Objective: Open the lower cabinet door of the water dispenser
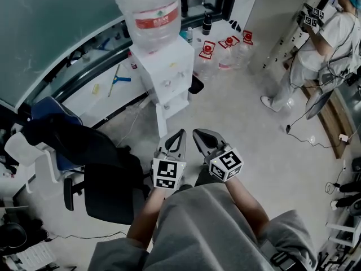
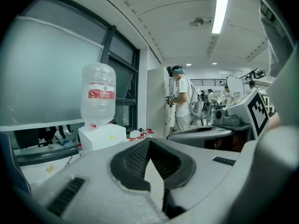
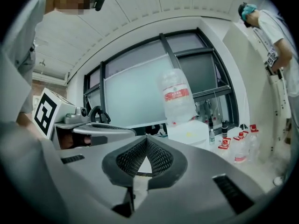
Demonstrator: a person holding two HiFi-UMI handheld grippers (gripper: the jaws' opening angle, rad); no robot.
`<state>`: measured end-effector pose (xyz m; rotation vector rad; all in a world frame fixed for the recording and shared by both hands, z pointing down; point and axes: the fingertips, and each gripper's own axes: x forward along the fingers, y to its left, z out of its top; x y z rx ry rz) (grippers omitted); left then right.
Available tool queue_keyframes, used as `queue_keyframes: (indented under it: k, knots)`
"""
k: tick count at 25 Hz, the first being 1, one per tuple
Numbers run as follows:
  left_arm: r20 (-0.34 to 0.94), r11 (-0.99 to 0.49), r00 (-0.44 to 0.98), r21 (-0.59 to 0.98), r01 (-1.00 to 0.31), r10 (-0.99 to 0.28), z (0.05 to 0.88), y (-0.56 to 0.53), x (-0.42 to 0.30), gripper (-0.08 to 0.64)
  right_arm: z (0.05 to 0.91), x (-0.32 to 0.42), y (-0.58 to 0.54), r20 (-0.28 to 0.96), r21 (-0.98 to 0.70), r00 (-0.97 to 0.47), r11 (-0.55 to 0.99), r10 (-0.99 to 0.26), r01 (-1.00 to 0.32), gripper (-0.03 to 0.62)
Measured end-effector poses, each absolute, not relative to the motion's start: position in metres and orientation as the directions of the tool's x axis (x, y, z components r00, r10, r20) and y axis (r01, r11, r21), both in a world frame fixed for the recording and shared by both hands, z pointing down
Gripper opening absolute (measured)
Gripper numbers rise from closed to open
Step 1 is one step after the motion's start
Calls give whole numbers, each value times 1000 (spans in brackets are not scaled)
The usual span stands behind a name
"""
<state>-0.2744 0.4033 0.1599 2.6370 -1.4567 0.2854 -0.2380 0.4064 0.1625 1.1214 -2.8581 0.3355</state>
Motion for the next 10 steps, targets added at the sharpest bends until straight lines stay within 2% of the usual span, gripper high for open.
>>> queue_keyframes:
  k: [10]
  knots:
    - [108,-512,507,-20,-859,-855,127,415,-287,9,125,-251,412,51,-95,-739,734,-671,-673,9]
